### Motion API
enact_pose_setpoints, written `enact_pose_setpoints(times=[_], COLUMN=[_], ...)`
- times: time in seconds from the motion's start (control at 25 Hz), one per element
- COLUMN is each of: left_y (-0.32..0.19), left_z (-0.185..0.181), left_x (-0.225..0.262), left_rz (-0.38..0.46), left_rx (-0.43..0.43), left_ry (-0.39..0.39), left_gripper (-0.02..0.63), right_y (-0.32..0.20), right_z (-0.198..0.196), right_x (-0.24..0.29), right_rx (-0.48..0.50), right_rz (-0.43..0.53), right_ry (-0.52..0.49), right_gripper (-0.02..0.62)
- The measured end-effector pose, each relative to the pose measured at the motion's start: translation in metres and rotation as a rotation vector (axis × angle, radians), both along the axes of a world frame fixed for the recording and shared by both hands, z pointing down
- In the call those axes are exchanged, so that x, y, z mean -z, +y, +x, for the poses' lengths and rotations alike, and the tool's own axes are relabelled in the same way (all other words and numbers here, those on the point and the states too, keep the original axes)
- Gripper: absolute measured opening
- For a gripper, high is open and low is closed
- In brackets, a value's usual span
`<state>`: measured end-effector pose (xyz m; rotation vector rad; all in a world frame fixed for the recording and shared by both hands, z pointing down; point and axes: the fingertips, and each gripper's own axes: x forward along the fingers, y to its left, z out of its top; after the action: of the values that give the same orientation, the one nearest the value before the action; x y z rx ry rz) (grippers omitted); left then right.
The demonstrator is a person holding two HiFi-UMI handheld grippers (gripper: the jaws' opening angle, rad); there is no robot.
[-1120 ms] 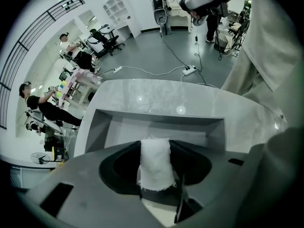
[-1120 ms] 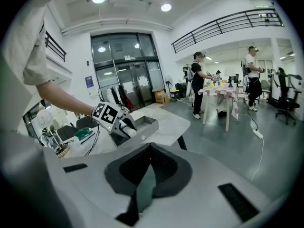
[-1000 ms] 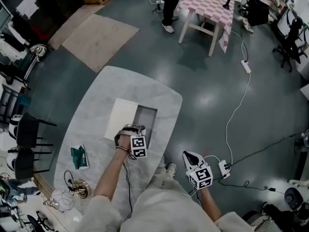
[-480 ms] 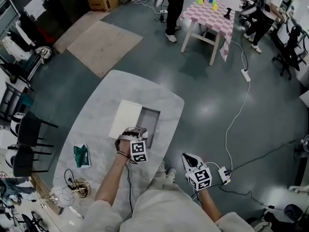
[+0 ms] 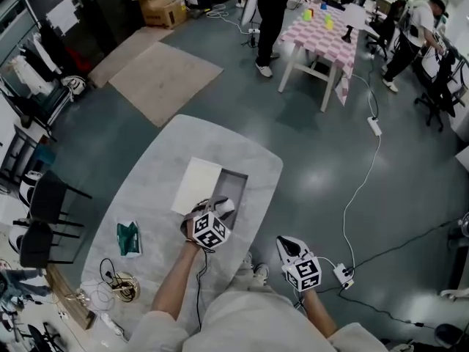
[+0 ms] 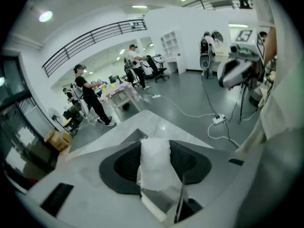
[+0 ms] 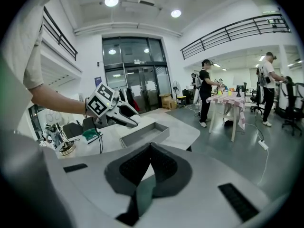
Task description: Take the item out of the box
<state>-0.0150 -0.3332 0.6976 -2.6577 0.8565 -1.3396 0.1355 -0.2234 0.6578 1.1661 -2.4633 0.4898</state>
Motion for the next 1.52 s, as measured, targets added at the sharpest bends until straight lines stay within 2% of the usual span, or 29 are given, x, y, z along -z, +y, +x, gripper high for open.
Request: enact_pose_setpoints(times=[0.12, 0.44, 0.64, 1.24, 1.52], left_y=[-0.003, -0.009, -0.01, 0.011, 0.013], left_z=[0.0, -0.004, -0.004, 0.011, 0.031], left_x=[0.014, 0.052, 0.073, 0.123, 0.152], left_rz=[-0.037, -0.084, -0.09, -0.043, -0.021], left_rx=[0.079, 0.219, 0.267, 0.282, 0.256], left_ry=[0.144, 0.462, 0.604, 0.792, 0.844], left_gripper=[0.183, 0.181, 0.179, 0.179, 0.179], right_y=[0.001, -0.005, -0.012, -0.039, -0.057], right_z=[-0.004, -0.01, -0.012, -0.009, 0.01], right_x=[0.003, 0.011, 0.018, 0.061, 0.102], right_rx=[0.005, 0.003, 0.001, -0.029, -0.072], right_rz=[0.009, 0.04, 0.06, 0.189, 0.284], right_ry=[0.004, 0.008, 0.01, 0.003, -0.012], right_gripper=[0.002, 0.002, 0.002, 0.002, 0.0])
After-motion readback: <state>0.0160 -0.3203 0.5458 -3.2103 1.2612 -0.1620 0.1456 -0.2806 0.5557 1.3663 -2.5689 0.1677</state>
